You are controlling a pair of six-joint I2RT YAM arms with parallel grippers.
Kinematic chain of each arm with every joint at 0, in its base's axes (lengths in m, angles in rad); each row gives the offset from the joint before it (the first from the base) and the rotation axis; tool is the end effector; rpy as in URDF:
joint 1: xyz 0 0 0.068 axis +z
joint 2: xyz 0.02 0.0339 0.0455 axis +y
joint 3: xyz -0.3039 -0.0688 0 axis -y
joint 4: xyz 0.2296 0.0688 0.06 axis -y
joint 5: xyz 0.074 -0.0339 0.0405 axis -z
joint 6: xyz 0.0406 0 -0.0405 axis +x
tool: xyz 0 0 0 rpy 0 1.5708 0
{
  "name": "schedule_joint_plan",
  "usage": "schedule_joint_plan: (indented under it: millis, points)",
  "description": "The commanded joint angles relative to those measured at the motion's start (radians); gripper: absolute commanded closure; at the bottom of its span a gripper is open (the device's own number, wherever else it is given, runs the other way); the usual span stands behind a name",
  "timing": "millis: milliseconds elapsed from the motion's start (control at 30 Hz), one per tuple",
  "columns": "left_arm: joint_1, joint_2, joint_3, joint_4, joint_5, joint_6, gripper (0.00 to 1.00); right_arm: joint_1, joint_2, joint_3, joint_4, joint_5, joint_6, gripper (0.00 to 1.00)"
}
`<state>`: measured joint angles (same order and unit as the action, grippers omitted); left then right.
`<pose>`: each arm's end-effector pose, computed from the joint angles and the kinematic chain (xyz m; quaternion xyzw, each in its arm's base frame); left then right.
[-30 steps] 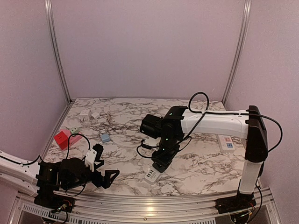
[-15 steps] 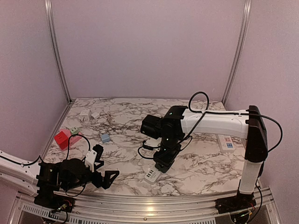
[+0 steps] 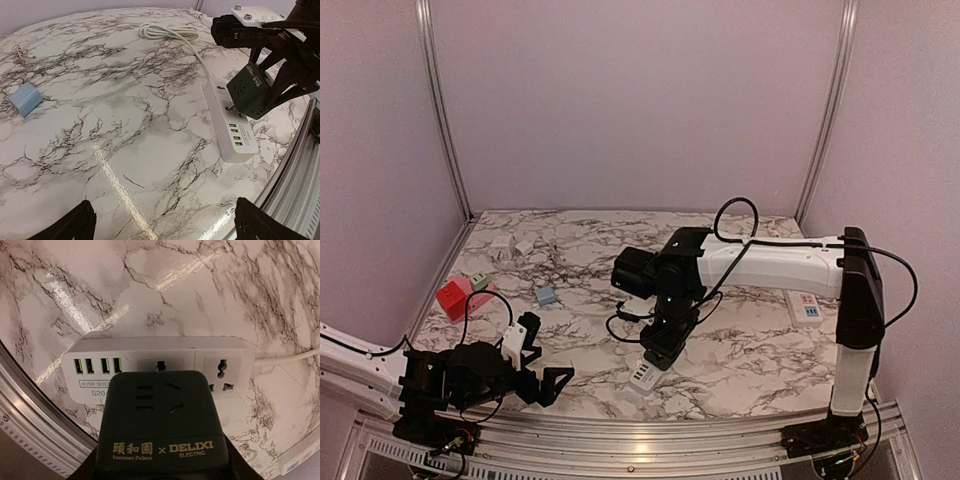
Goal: Insert the plug
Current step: Insert the plug into the socket slot.
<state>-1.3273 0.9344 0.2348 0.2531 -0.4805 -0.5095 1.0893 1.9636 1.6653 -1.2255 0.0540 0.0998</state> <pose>0.0551 -0.1439 0.2085 0.2104 0.8045 -0.2892 0.4743 0.1774 0.3347 0.2697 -0.4739 0.8798 -0.0092 0.0346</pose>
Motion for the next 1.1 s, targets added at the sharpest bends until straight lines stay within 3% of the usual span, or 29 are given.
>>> schedule_joint_plan:
  millis: [0, 1067]
  points:
    - [-0.003, -0.012, -0.017, 0.028, -0.012, -0.003, 0.01, 0.006, -0.005, 0.027, -0.018, 0.034, 0.007, 1.0]
    - [-0.003, -0.01, -0.012, 0.031, -0.01, 0.004, 0.01, 0.018, 0.043, -0.014, -0.009, 0.0, 0.0, 1.0]
